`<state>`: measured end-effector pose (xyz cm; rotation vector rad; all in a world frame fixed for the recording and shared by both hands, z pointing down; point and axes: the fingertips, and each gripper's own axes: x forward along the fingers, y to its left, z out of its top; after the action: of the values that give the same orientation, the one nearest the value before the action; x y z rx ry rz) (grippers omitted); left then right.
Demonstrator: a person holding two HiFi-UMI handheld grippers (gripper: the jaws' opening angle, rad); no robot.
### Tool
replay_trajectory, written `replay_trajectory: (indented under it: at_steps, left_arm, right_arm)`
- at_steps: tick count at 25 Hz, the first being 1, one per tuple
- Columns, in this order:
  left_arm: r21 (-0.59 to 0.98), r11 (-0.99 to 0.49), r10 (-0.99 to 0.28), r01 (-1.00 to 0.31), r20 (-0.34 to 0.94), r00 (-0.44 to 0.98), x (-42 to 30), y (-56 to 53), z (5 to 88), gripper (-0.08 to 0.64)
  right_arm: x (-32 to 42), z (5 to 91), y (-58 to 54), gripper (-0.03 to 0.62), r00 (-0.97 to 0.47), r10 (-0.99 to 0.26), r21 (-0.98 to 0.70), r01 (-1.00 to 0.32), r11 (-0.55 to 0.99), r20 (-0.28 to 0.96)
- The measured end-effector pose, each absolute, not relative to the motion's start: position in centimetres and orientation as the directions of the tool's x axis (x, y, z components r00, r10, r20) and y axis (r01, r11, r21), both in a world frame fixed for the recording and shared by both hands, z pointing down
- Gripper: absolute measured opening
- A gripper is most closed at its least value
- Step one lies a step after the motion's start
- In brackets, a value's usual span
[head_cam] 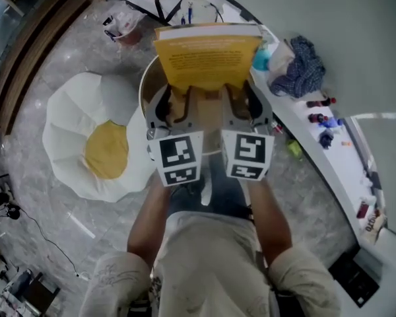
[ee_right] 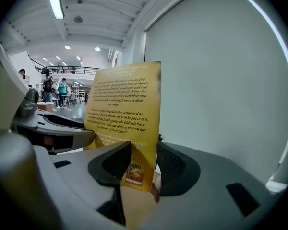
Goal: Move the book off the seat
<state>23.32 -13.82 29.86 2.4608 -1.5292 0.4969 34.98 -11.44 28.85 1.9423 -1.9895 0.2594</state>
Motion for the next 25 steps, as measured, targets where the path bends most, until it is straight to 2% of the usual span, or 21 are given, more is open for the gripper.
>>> replay_trajectory:
  at_steps: [12, 25]
  left_arm:
    - [0.047, -0.373, -0.713, -0.926, 0.624, 0.319, 27.8, -18.0, 46.8, 0.172]
    - [0.089, -0.294, -0.57, -0.952, 0.783, 0.249, 29.7, -19.4, 63.6, 0.172]
  right_arm:
    - [39.6, 45.8, -16.7, 0.173, -0.099, -0.796, 0.01, -0.991, 0.13, 0.597]
    - [41.6, 62.9, -19.2, 0.173, -0.181, -0.631, -0.064, -0.977, 0.204, 0.754]
